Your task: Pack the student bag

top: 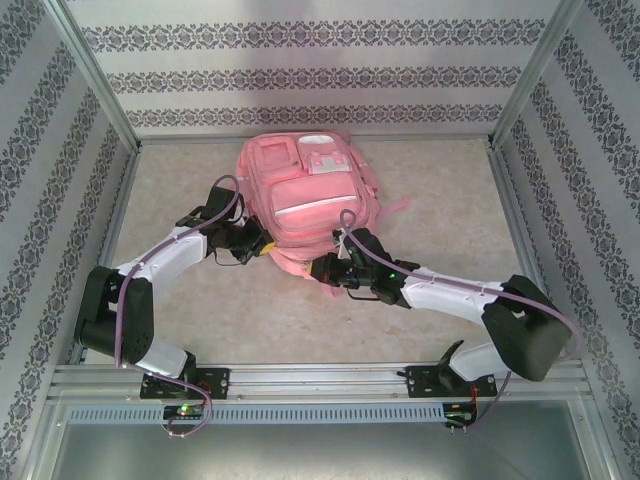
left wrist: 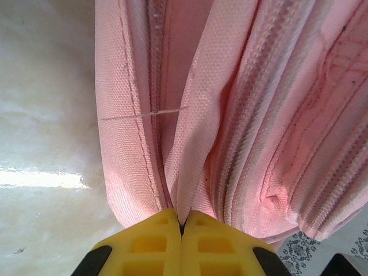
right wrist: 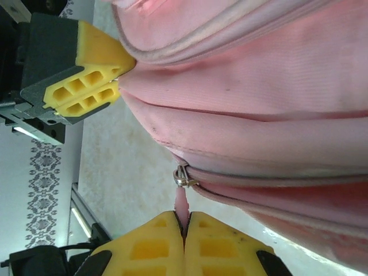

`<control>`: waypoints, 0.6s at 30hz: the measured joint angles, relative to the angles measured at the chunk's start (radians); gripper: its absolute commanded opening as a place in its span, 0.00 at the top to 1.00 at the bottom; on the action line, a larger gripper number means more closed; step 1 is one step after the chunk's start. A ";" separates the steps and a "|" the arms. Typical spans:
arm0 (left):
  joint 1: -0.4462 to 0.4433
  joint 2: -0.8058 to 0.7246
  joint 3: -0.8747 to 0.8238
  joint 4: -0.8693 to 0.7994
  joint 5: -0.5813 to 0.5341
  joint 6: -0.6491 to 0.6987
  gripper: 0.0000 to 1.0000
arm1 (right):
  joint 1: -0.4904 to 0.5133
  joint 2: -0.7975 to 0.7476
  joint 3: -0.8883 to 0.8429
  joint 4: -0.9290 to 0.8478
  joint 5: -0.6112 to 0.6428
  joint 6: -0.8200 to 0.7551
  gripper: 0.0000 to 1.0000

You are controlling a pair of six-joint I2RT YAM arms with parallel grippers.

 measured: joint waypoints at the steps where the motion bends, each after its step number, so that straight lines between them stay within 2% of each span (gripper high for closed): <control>1: 0.000 0.000 0.000 -0.001 0.000 0.000 1.00 | -0.008 -0.014 -0.008 -0.012 0.001 -0.010 1.00; 7: 0.000 0.000 0.016 -0.032 -0.004 0.023 1.00 | -0.046 -0.092 -0.026 -0.098 0.017 -0.078 1.00; 8: 0.000 0.000 0.022 -0.039 -0.004 0.026 0.97 | -0.045 -0.091 -0.024 -0.104 0.016 -0.093 1.00; 12: 0.005 -0.007 0.052 -0.098 -0.039 0.056 0.63 | 0.003 -0.045 0.041 -0.168 0.014 -0.161 1.00; 14: 0.023 -0.026 0.064 -0.135 -0.070 0.066 0.54 | 0.039 -0.007 0.082 -0.200 0.018 -0.185 1.00; 18: 0.035 -0.132 0.066 -0.233 -0.133 0.075 0.46 | 0.109 0.072 0.169 -0.217 0.016 -0.200 1.00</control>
